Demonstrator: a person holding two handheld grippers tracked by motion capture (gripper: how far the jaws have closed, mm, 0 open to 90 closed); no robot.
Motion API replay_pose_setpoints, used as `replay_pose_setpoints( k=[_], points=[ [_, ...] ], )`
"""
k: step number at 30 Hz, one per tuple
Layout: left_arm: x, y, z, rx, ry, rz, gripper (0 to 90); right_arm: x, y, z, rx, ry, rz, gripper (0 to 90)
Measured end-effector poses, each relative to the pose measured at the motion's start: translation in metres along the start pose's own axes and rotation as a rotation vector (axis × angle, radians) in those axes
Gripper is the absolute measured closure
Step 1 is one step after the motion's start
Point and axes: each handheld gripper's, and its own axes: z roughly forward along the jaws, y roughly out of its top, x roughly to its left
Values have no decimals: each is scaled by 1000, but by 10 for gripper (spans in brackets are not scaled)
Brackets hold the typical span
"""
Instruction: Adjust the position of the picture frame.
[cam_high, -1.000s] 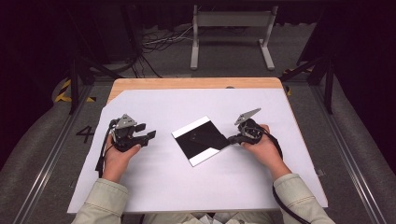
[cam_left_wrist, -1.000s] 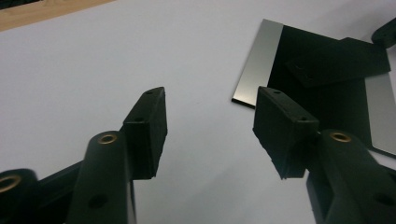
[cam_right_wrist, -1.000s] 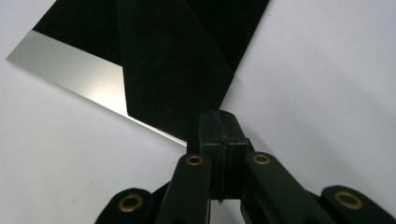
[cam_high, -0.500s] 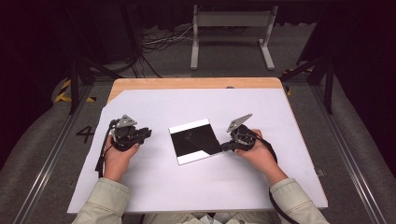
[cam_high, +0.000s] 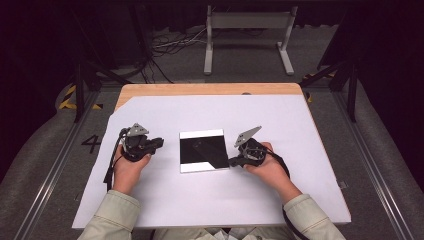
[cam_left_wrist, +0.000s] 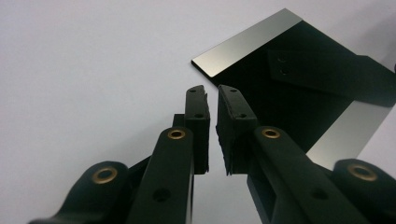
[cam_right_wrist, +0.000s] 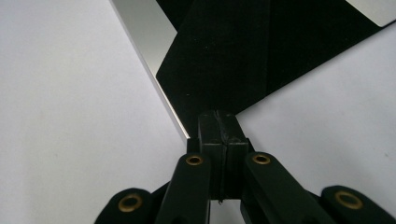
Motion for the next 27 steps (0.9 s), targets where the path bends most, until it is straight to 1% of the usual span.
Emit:
replay_pose_setpoints(
  k=[2, 4, 6, 12, 14, 17, 19, 22, 23, 24, 25, 27],
  points=[
    [-2, 0, -1, -16, -10, 17, 811, 3, 2, 2, -4, 2, -3, 900],
    [-3, 1, -1, -25, -15, 24, 807, 5, 3, 4, -7, 4, -8, 900],
    [-4, 1, -2, -26, -17, 30, 802, 6, 4, 5, -10, 5, -16, 900],
    [-3, 1, -3, -28, -22, 32, 790, 6, 2, 5, -21, 4, -6, 900],
    [-3, 1, -4, -36, -23, 39, 770, 7, 3, 3, -28, 0, -11, 900],
    [-3, 1, -7, -42, -26, 79, 721, 7, 6, -7, -69, -23, -16, 900],
    [-3, 1, -10, -45, -34, 91, 693, 6, 8, -16, -102, -36, -11, 900],
    [-2, 2, -14, -54, -60, 88, 670, 5, 8, -27, -135, -54, -1, 900],
    [-2, 3, -16, -47, -58, 98, 663, 5, 8, -29, -143, -57, 1, 900],
    [-3, 5, -17, -45, -57, 117, 652, 5, 7, -33, -154, -60, 5, 900],
    [-6, 6, -20, -47, -65, 150, 637, 5, 7, -37, -166, -65, 11, 900],
    [-8, 7, -24, -60, -88, 184, 608, 4, 5, -46, -196, -74, 22, 900]
  ],
)
